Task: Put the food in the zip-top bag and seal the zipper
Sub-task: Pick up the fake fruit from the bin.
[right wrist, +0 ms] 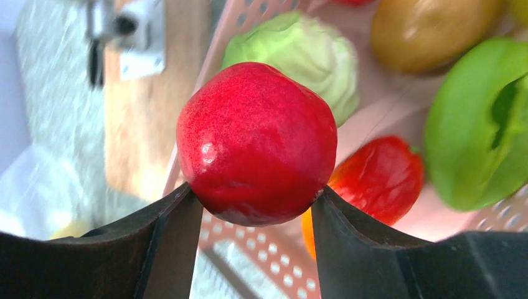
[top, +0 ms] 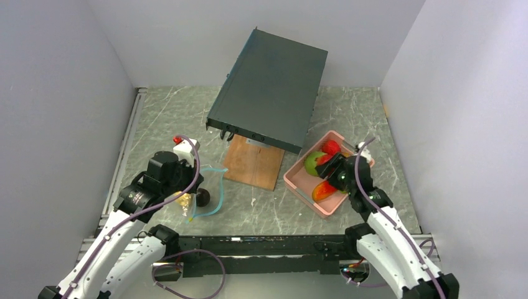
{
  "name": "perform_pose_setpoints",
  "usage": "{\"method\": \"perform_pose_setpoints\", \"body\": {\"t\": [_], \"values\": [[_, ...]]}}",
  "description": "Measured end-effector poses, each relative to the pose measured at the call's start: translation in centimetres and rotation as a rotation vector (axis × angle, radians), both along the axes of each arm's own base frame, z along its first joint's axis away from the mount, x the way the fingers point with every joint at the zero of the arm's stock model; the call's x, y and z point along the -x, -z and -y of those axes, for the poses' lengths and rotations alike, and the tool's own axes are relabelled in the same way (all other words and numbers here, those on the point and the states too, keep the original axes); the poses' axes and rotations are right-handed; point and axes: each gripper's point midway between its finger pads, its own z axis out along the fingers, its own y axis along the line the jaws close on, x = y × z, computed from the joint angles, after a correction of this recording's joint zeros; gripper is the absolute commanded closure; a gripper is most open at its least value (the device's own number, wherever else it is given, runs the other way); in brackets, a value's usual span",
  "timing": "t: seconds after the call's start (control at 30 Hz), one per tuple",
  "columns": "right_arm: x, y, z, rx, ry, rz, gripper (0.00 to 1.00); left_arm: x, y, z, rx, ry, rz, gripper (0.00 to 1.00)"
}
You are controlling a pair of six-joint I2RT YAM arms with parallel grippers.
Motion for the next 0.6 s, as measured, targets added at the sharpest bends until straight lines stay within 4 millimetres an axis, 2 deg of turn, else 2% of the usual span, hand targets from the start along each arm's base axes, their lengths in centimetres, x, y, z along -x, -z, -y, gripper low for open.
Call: {"method": "perform_pose_setpoints", "body": {"t": [0.1, 0.17, 0.23, 0.3, 0.37, 0.43, 0.6], "values": [[1.5, -0.2, -4.4, -0.030, -0.150, 0.009, 0.85, 0.0, 0.0, 0.0, 0.001, 0.000, 0.001, 1.00], [3.2, 0.1, -7.6, -0.028, -0.269, -0.001, 0.85, 0.0, -0.1, 0.0, 0.001, 0.000, 0.002, 1.00], [5.1, 0.7, -9.8, 0.005, -0.364, -0.011, 0.86, 0.0, -0.1, 0.0, 0.003, -0.001, 0.005, 1.00], [5.8, 0.7, -10.3, 0.046, -0.375, 0.009, 0.87, 0.1, -0.3, -0.1, 0.005, -0.003, 0.013, 1.00], [6.1, 0.8, -9.5, 0.090, -0.345, 0.021, 0.87, 0.1, -0.5, -0.2, 0.007, -0.005, 0.023, 1.00], [5.7, 0.7, -8.6, 0.123, -0.302, 0.039, 0.87, 0.2, -0.6, -0.2, 0.009, -0.004, 0.031, 1.00], [5.2, 0.9, -7.9, 0.174, -0.279, 0.049, 0.87, 0.1, -0.6, -0.2, 0.004, -0.009, 0.031, 1.00]]}}
